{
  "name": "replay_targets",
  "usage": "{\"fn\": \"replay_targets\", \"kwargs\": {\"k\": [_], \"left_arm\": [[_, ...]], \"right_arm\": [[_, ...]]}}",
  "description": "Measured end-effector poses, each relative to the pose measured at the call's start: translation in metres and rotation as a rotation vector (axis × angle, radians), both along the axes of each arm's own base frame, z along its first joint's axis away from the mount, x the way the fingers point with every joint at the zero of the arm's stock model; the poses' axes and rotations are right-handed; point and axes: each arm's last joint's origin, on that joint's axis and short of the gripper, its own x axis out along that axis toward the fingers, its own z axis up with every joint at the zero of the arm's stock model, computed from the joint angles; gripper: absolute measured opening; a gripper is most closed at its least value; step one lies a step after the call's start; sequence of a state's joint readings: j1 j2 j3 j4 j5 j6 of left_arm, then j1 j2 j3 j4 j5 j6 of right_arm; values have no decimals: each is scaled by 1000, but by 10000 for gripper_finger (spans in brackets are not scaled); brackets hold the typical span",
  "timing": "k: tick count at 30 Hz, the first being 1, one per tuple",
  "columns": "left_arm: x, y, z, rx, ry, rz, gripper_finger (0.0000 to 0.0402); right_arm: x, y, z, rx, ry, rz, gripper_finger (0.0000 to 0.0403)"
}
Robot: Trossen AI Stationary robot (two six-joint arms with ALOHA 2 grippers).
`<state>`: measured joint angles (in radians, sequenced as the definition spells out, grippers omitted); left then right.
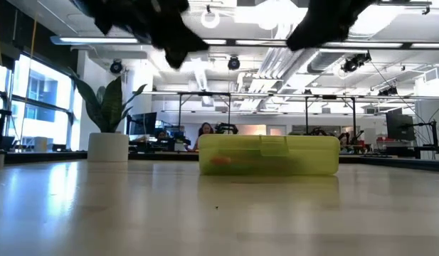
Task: Pack school essentials
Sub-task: Return to Home Position
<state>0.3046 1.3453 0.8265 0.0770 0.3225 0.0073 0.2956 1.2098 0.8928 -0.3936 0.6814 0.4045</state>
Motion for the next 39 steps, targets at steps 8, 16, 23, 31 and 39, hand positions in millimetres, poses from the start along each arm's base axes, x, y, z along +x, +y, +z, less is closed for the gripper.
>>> {"fn": "replay_targets", "kwargs": {"k": [8, 16, 23, 31, 39], "left_arm": [[-35, -11, 29, 87, -172, 0, 5], [-74, -23, -20, -36, -250, 101, 5], [-103, -31, -43, -96, -358, 123, 5], [-128, -38, -42, -90, -505, 117, 5], [-152, -38, -35, -91, -510, 164, 5]], "right_arm": [[-26, -24, 31, -112, -49, 119, 148], [-57, -34, -26, -64, -104, 213, 148], [-83, -42, -51, -94, -291, 246, 148], [-107, -53, -38, -205, -436, 214, 148], [-131, -59, -31, -241, -477, 182, 148]]}}
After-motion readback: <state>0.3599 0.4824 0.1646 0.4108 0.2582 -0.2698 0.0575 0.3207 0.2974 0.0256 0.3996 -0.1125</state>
